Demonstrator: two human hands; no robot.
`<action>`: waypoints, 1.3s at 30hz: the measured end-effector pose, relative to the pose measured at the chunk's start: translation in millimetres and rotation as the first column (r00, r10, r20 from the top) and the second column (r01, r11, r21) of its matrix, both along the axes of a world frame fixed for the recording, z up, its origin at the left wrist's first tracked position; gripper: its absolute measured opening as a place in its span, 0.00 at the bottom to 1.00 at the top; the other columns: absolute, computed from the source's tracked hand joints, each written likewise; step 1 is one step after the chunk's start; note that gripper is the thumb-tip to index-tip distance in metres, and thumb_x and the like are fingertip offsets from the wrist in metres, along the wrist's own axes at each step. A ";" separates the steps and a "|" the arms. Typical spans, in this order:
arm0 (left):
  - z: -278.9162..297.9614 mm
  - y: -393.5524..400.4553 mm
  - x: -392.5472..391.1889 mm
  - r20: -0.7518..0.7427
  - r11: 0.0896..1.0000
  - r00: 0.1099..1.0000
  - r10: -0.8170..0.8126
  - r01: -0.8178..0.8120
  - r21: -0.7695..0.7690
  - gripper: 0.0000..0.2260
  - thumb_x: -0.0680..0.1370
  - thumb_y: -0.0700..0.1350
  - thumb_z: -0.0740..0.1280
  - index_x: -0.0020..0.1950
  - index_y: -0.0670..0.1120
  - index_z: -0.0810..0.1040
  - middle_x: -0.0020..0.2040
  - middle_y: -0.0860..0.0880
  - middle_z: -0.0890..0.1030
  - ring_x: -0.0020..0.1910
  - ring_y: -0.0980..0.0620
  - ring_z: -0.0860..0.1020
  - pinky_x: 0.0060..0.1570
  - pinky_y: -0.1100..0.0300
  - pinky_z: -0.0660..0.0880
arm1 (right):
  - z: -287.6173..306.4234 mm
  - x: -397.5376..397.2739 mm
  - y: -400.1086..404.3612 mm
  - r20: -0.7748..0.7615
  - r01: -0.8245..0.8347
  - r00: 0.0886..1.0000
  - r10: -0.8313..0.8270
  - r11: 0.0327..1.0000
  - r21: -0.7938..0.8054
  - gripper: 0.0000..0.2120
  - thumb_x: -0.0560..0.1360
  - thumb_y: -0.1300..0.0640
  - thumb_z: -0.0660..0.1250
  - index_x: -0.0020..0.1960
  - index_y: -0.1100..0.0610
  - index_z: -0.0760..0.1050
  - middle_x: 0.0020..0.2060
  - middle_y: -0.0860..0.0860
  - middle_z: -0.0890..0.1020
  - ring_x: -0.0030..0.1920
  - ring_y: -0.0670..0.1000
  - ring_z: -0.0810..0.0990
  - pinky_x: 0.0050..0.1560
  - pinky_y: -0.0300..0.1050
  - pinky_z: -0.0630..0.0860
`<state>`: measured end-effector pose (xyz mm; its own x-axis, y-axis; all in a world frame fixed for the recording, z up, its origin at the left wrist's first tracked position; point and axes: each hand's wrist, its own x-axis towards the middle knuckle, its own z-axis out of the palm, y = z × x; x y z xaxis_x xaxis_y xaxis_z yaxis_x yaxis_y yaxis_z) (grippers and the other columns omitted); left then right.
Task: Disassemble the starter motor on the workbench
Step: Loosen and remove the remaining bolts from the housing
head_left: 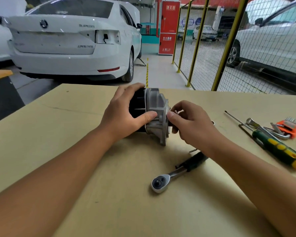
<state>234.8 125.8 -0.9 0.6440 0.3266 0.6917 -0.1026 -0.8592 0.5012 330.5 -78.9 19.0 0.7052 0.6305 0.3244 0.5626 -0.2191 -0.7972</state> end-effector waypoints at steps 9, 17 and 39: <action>3.3 -6.7 -2.4 -0.007 0.999 0.999 0.034 -0.033 0.013 0.39 0.65 0.72 0.72 0.73 0.58 0.71 0.66 0.54 0.73 0.63 0.55 0.75 0.60 0.49 0.77 | -4.8 -5.9 -6.8 0.276 -0.038 0.959 0.061 0.995 -0.088 0.09 0.82 0.53 0.65 0.45 0.55 0.77 0.33 0.50 0.81 0.36 0.50 0.78 0.40 0.49 0.75; 2.3 -9.0 -0.4 -0.022 0.995 0.995 0.096 -0.096 0.012 0.41 0.63 0.76 0.70 0.72 0.60 0.70 0.66 0.57 0.73 0.61 0.57 0.75 0.56 0.53 0.77 | -5.7 -4.7 -5.2 0.221 -0.010 0.975 0.022 0.998 -0.056 0.09 0.82 0.53 0.64 0.48 0.57 0.78 0.35 0.51 0.82 0.38 0.52 0.80 0.42 0.52 0.77; -0.6 -3.5 -2.0 -0.049 1.000 0.999 0.013 -0.013 -0.004 0.41 0.64 0.71 0.74 0.74 0.61 0.67 0.67 0.57 0.70 0.63 0.57 0.73 0.57 0.47 0.80 | -0.4 -0.4 -5.7 0.132 -0.048 0.990 0.044 0.999 0.026 0.08 0.78 0.52 0.71 0.45 0.56 0.80 0.33 0.51 0.82 0.34 0.51 0.81 0.40 0.53 0.79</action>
<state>232.8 122.2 -1.5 0.6726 0.3384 0.6581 -0.0669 -0.8579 0.5094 330.1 -84.6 18.6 0.6261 0.6501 0.4306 0.6714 -0.1685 -0.7217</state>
